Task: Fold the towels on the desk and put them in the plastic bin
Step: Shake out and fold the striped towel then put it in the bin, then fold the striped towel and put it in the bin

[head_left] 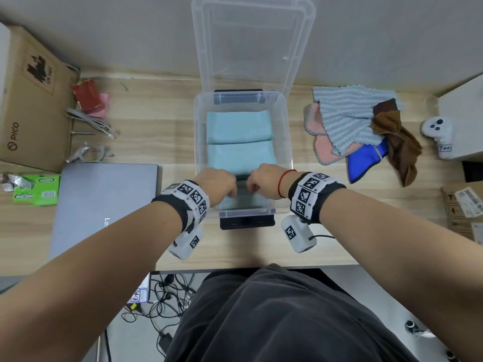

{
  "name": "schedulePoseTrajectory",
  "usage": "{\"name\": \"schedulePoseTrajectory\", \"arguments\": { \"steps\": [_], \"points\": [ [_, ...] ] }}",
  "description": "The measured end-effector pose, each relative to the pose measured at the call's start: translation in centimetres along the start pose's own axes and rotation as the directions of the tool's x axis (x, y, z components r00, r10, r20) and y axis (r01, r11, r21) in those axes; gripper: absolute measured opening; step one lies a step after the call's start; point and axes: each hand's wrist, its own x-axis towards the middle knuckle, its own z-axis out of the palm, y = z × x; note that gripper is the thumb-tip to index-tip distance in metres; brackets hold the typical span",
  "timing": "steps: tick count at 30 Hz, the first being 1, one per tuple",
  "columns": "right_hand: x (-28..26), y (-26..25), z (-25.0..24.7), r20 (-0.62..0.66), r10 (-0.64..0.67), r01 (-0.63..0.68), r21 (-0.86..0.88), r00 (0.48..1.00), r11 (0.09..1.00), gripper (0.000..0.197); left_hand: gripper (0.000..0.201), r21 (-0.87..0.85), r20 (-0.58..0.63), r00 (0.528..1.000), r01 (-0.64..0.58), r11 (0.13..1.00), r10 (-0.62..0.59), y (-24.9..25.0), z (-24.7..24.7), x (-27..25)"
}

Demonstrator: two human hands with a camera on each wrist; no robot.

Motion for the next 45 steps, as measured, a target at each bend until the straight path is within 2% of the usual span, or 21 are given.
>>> {"name": "schedulePoseTrajectory", "arguments": {
  "steps": [1, 3, 5, 8, 11, 13, 15, 17, 19, 23, 26, 29, 32, 38, 40, 42, 45],
  "points": [
    [0.1, 0.1, 0.4, 0.050, 0.016, -0.014, -0.034, 0.999, 0.999, 0.047, 0.039, 0.004, 0.039, 0.999, 0.000, 1.000, 0.000, 0.1, 0.1, 0.0],
    [0.3, 0.3, 1.0, 0.100, 0.027, -0.018, -0.095, 0.995, 0.995, 0.051, 0.040, 0.051, 0.070, 0.997, 0.005, 0.999, -0.009, 0.4, 0.0, 0.0],
    [0.2, 0.3, 1.2, 0.115, 0.024, -0.011, -0.113, 0.993, 0.994, 0.051, 0.044, 0.086, 0.082, 0.996, 0.015, 0.996, -0.022, 0.8, -0.2, 0.1],
    [-0.2, 0.2, 0.5, 0.109, 0.020, -0.011, -0.086, 0.994, 0.996, 0.049, 0.052, 0.020, 0.065, 0.997, 0.049, 0.999, -0.051, 0.9, -0.3, 0.0],
    [-1.3, 1.1, -1.2, -0.047, 0.032, -0.029, 0.070, 0.998, 0.997, 0.042, 0.045, -0.178, -0.025, 0.996, 0.078, 0.981, -0.084, 0.3, -1.2, -0.2],
    [-2.7, 2.3, -3.1, -0.199, 0.059, -0.024, 0.176, 0.978, 0.984, 0.040, 0.032, -0.321, -0.106, 0.986, 0.088, 0.943, -0.128, 0.1, -2.9, -0.1],
    [-4.1, 3.8, -5.3, -0.308, 0.115, -0.035, 0.252, 0.944, 0.967, 0.036, 0.030, -0.413, -0.185, 0.962, 0.108, 0.904, -0.200, 0.0, -5.0, 0.4],
    [-5.8, 5.8, -7.2, -0.400, 0.202, -0.093, 0.275, 0.894, 0.957, 0.034, 0.032, -0.505, -0.265, 0.924, 0.110, 0.856, -0.275, 0.6, -7.4, 1.3],
    [-7.5, 8.4, -8.5, -0.472, 0.284, -0.126, 0.337, 0.835, 0.933, 0.035, 0.029, -0.629, -0.311, 0.885, 0.080, 0.773, -0.346, 1.8, -9.9, 2.4],
    [-10.9, 14.3, -9.3, -0.529, 0.436, -0.187, 0.459, 0.728, 0.868, 0.031, 0.015, -0.837, -0.326, 0.814, -0.013, 0.547, -0.480, 6.1, -14.1, 5.4],
    [-12.3, 18.6, -8.3, -0.530, 0.490, -0.211, 0.501, 0.692, 0.839, 0.029, 0.014, -0.905, -0.294, 0.794, -0.053, 0.421, -0.532, 9.5, -15.9, 8.0],
    [-13.3, 22.9, -5.7, -0.460, 0.537, -0.267, 0.528, 0.707, 0.806, 0.028, 0.010, -0.922, -0.233, 0.834, -0.027, 0.386, -0.499, 13.2, -16.7, 11.6],
    [-13.5, 26.2, -2.3, -0.357, 0.536, -0.315, 0.518, 0.765, 0.795, 0.033, 0.010, -0.928, -0.174, 0.877, 0.006, 0.372, -0.449, 16.5, -16.4, 15.1],
    [-12.5, 31.2, 3.4, -0.222, 0.479, -0.306, 0.532, 0.849, 0.789, 0.052, 0.036, -0.945, 0.025, 0.925, 0.146, 0.293, -0.378, 20.5, -13.9, 21.7],
    [-12.1, 32.3, 4.4, -0.190, 0.450, -0.297, 0.525, 0.873, 0.798, 0.057, 0.046, -0.952, 0.106, 0.914, 0.207, 0.226, -0.391, 21.0, -13.3, 23.3],
    [-11.6, 33.3, 5.2, -0.128, 0.429, -0.314, 0.504, 0.894, 0.805, 0.062, 0.049, -0.964, 0.164, 0.892, 0.236, 0.124, -0.422, 21.4, -13.1, 24.7],
    [-11.0, 34.0, 5.9, -0.072, 0.412, -0.320, 0.515, 0.908, 0.795, 0.065, 0.051, -0.979, 0.198, 0.860, 0.196, -0.054, -0.470, 21.3, -12.9, 26.1]
  ]
}}
